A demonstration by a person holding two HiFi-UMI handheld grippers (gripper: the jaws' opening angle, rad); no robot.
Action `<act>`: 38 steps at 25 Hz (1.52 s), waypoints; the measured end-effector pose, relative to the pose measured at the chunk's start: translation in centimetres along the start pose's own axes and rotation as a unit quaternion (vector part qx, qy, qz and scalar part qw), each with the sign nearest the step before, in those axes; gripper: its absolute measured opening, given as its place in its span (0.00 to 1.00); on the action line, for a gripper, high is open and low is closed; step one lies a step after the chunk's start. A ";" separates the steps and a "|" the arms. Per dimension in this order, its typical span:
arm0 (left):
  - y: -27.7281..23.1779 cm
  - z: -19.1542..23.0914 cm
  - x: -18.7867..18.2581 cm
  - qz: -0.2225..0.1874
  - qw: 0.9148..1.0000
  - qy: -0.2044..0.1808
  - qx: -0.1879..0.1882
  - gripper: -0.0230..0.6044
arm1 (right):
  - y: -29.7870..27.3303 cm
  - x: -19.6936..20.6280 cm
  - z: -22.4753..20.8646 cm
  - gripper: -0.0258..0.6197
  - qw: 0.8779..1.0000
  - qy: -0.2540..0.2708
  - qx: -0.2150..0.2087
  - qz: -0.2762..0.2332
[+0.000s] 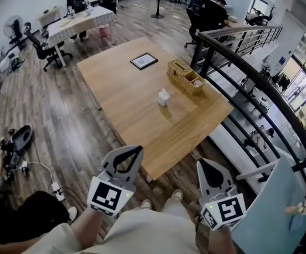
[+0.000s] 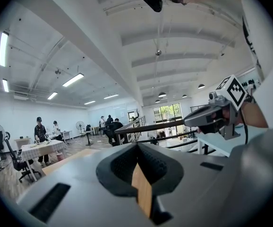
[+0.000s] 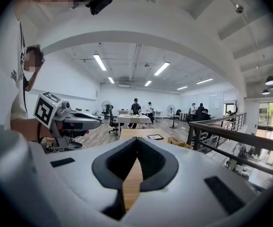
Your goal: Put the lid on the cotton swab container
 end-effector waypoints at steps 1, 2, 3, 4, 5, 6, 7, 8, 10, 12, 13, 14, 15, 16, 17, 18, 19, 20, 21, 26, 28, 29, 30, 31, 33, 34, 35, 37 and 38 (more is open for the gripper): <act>-0.5 0.3 0.1 0.000 1.000 -0.002 -0.001 0.07 | -0.5 0.2 -0.4 0.08 1.000 0.003 -0.001 0.002; -1.0 0.5 0.2 -0.001 1.000 -0.003 -0.003 0.07 | -1.0 0.4 -0.8 0.08 1.000 0.006 -0.003 0.004; -1.5 0.6 0.3 -0.001 1.000 -0.003 -0.005 0.07 | -1.4 0.5 -1.3 0.08 1.000 0.010 -0.005 0.006; -1.9 0.7 0.3 -0.001 1.000 -0.004 -0.006 0.07 | -1.7 0.5 -1.8 0.08 1.000 0.013 -0.006 0.008; -2.4 0.8 0.2 -0.001 1.000 -0.005 -0.008 0.07 | -2.1 0.5 -2.4 0.08 1.000 0.015 -0.008 0.009; -2.9 0.8 0.1 0.000 1.000 -0.005 -0.010 0.07 | -2.4 0.4 -3.0 0.08 1.000 0.016 -0.009 0.009; -3.5 0.9 0.0 0.002 1.000 -0.005 -0.014 0.07 | -2.8 0.3 -3.7 0.08 1.000 0.016 -0.012 0.009; -4.2 1.0 -0.1 0.005 1.000 -0.004 -0.020 0.07 | -3.3 0.2 -4.5 0.08 1.000 0.016 -0.017 0.009; -5.7 1.3 -0.2 0.012 0.999 -0.003 -0.034 0.07 | -4.7 0.0 -6.4 0.08 0.999 0.016 -0.031 0.009; -7.5 1.7 0.0 0.021 0.999 0.001 -0.050 0.07 | -6.6 0.1 -8.5 0.08 0.999 0.016 -0.048 0.011; -8.6 2.0 0.1 0.026 0.998 0.001 -0.059 0.07 | -7.8 0.3 -9.7 0.08 0.998 0.016 -0.057 0.013; -9.8 2.3 0.3 0.031 0.997 0.001 -0.067 0.07 | -9.0 0.4 -11.0 0.08 0.998 0.015 -0.065 0.014; -11.0 2.6 0.4 0.036 0.997 0.001 -0.075 0.07 | -10.2 0.6 -12.3 0.08 0.997 0.015 -0.073 0.015; -12.3 2.8 0.5 0.042 0.996 0.001 -0.083 0.07 | -11.3 0.7 -13.6 0.08 0.996 0.014 -0.082 0.016; -13.5 2.9 0.5 0.048 0.995 0.002 -0.092 0.07 | -12.4 0.7 -14.9 0.08 0.995 0.013 -0.092 0.017; -14.7 3.0 0.5 0.054 0.993 0.003 -0.101 0.07 | -13.4 0.6 -16.1 0.08 0.994 0.012 -0.103 0.019; -15.8 3.1 0.4 0.061 0.992 0.005 -0.111 0.07 | -14.2 0.5 -17.4 0.08 0.993 0.011 -0.113 0.020; -16.9 3.1 0.2 0.067 0.990 0.006 -0.120 0.07 | -15.0 0.3 -18.6 0.08 0.992 0.011 -0.122 0.020; -17.9 3.1 0.0 0.072 0.989 0.009 -0.130 0.07 | -15.8 0.1 -19.9 0.08 0.991 0.011 -0.132 0.020; -24.0 2.8 -1.6 0.093 0.980 0.013 -0.176 0.07 | -19.8 -0.9 -27.0 0.08 0.984 0.011 -0.176 0.018; -26.0 2.6 -2.2 0.099 0.976 0.013 -0.192 0.07 | -21.2 -1.1 -29.3 0.08 0.981 0.011 -0.192 0.017; -26.8 2.5 -2.5 0.102 0.975 0.012 -0.200 0.07 | -21.8 -1.3 -30.2 0.08 0.980 0.012 -0.199 0.017; -27.4 2.4 -2.7 0.103 0.973 0.012 -0.207 0.07 | -22.2 -1.4 -30.9 0.08 0.978 0.013 -0.206 0.016; -28.1 2.3 -2.9 0.104 0.971 0.012 -0.213 0.07 | -22.7 -1.6 -31.6 0.08 0.977 0.014 -0.212 0.014; -29.2 2.2 -3.3 0.108 0.969 0.011 -0.224 0.07 | -23.5 -1.9 -33.0 0.08 0.974 0.016 -0.225 0.012; -29.9 2.1 -3.4 0.113 0.967 0.010 -0.228 0.07 | -23.9 -2.0 -33.6 0.08 0.973 0.018 -0.231 0.012; -30.5 1.9 -3.5 0.116 0.966 0.010 -0.231 0.07 | -24.2 -2.2 -34.3 0.08 0.971 0.020 -0.236 0.012; -32.0 1.6 -3.6 0.120 0.964 0.012 -0.237 0.07 | -24.9 -2.4 -35.8 0.08 0.970 0.026 -0.242 0.009; -32.6 1.5 -3.7 0.120 0.964 0.011 -0.238 0.07 | -25.2 -2.5 -36.4 0.08 0.970 0.028 -0.243 0.006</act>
Point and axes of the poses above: the fingertips, and each gripper's own axes: y backward along the fingers, z to its left, x out of its underside, the point moved 9 cm from there along y, backward along the fingers, and after that the axes turned 3 degrees about -y, right-handed, at the moved point
